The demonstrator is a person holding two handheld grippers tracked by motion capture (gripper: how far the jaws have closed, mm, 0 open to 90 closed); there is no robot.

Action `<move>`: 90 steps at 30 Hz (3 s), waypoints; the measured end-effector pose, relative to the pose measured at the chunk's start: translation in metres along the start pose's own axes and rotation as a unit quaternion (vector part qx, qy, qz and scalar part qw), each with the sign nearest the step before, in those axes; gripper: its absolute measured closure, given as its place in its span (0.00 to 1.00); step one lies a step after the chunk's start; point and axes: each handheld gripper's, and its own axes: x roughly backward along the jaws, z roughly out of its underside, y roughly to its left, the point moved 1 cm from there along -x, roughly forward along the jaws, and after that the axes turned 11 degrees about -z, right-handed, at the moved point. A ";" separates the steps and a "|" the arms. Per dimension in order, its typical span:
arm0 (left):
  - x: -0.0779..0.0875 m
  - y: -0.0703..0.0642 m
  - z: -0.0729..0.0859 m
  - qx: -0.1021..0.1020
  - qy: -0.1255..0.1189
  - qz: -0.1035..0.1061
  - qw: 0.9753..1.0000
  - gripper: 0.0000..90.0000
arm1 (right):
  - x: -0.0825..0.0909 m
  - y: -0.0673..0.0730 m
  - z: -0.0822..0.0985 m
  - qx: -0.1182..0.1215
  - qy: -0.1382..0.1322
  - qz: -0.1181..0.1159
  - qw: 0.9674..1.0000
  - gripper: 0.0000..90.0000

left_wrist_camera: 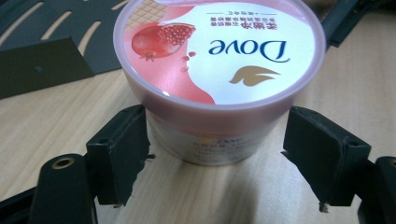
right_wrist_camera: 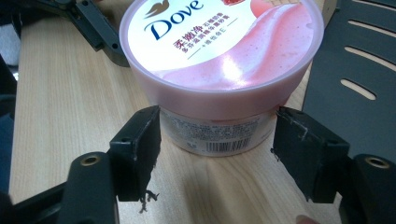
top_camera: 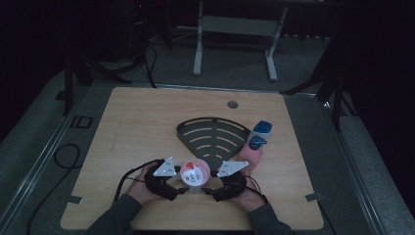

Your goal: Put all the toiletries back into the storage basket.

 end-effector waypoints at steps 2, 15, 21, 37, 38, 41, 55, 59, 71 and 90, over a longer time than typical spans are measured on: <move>-0.001 0.000 -0.001 -0.003 0.000 0.000 1.000 0.22 | 0.000 -0.001 -0.003 0.004 0.004 -0.002 1.000 0.32; -0.002 -0.001 -0.002 -0.018 0.006 -0.006 1.000 0.21 | -0.001 -0.007 -0.010 0.041 0.028 -0.012 0.999 0.25; -0.002 0.000 -0.004 -0.019 0.010 -0.004 1.000 0.21 | -0.001 -0.009 -0.012 0.046 0.035 -0.017 0.998 0.24; 0.002 0.002 -0.009 -0.002 0.013 0.008 1.000 0.22 | 0.002 -0.010 -0.014 0.047 0.039 -0.026 0.998 0.25; 0.004 0.002 -0.009 0.000 0.010 0.010 1.000 0.22 | 0.002 -0.010 -0.014 0.048 0.036 -0.026 0.998 0.25; 0.005 0.003 -0.011 0.002 0.006 0.011 1.000 0.22 | 0.004 -0.010 -0.015 0.043 0.029 -0.030 0.998 0.25; 0.014 0.013 -0.024 -0.003 0.014 -0.002 1.000 0.22 | 0.011 -0.013 -0.035 0.057 0.038 -0.021 0.997 0.25; 0.016 0.018 -0.025 0.003 0.010 0.000 1.000 0.22 | 0.011 -0.016 -0.040 0.057 0.036 -0.023 0.997 0.25; 0.020 0.031 -0.035 0.001 0.011 -0.006 1.000 0.22 | 0.013 -0.024 -0.053 0.054 0.032 -0.021 0.998 0.25; 0.018 0.057 -0.056 -0.008 0.019 -0.020 1.000 0.22 | 0.018 -0.042 -0.074 0.046 0.027 0.005 0.999 0.25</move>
